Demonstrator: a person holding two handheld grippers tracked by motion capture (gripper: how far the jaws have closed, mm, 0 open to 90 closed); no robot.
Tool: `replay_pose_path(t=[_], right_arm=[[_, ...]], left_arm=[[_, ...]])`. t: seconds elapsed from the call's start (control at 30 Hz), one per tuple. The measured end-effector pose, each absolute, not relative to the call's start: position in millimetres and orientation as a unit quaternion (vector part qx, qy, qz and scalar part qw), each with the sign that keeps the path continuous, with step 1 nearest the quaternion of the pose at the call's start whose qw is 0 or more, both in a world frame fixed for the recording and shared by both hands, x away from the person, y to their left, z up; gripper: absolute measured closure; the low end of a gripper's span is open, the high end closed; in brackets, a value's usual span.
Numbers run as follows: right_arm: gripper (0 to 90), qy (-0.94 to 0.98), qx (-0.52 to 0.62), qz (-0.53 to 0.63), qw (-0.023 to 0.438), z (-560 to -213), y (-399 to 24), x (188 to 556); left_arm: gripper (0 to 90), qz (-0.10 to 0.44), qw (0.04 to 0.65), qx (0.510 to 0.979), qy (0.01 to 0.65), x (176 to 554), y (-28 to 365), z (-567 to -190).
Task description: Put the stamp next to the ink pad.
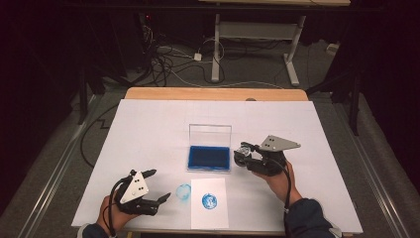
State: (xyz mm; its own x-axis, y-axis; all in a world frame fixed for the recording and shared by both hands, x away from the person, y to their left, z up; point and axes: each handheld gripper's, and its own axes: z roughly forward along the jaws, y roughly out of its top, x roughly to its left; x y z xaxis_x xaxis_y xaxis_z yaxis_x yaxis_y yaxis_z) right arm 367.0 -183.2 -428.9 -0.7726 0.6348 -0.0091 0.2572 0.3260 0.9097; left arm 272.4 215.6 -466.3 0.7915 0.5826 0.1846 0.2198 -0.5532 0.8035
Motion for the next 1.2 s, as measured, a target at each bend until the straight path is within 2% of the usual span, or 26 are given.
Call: replay_pose_path(t=[0.53, 1.2], right_arm=[[56.5, 0.811, 0.307, 0.468, 0.169, -454.0, -176.1, 392.3], [56.0, 0.811, 0.318, 0.465, 0.156, -462.6, -173.3, 393.5]], left_arm=[[14.8, 0.216, 0.407, 0.856, 0.234, 273.7, 215.7, -467.6], [15.1, 0.216, 0.407, 0.857, 0.232, 273.5, 215.0, -467.2]])
